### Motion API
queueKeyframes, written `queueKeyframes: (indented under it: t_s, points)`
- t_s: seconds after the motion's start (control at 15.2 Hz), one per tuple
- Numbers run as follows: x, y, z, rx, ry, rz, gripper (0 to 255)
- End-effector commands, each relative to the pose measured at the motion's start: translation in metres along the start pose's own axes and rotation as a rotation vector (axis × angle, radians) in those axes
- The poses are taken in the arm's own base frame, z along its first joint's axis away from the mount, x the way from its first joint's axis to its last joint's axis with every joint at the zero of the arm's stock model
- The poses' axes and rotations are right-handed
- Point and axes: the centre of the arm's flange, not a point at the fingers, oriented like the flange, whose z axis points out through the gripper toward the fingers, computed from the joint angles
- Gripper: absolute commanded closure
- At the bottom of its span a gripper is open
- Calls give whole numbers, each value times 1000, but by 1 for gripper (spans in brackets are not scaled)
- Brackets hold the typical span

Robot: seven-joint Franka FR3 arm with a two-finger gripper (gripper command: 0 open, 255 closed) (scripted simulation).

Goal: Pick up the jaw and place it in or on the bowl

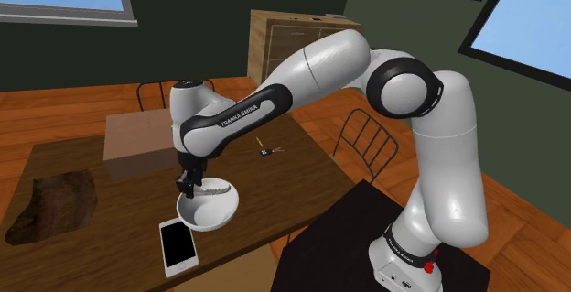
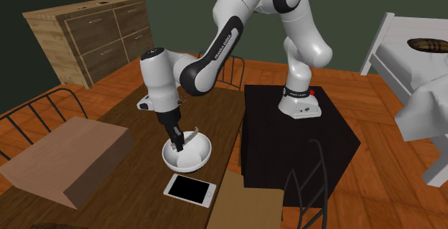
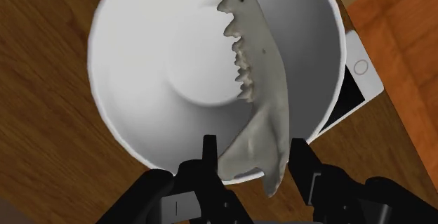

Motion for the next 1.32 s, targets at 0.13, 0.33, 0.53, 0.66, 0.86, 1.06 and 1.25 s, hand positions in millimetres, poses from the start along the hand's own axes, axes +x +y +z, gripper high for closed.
queueKeyframes:
  t_s: [0.13,0.33,0.53,0.66,0.86,1.06,1.25]
  points:
    - [1,3,22,0,0,0,255]
    - [1,5,38,0,0,0,255]
    - [1,6,47,0,0,0,255]
    - [1,6,47,0,0,0,255]
    - [1,6,47,0,0,0,255]
    - [1,6,47,0,0,0,0]
    - [1,6,47,0,0,0,0]
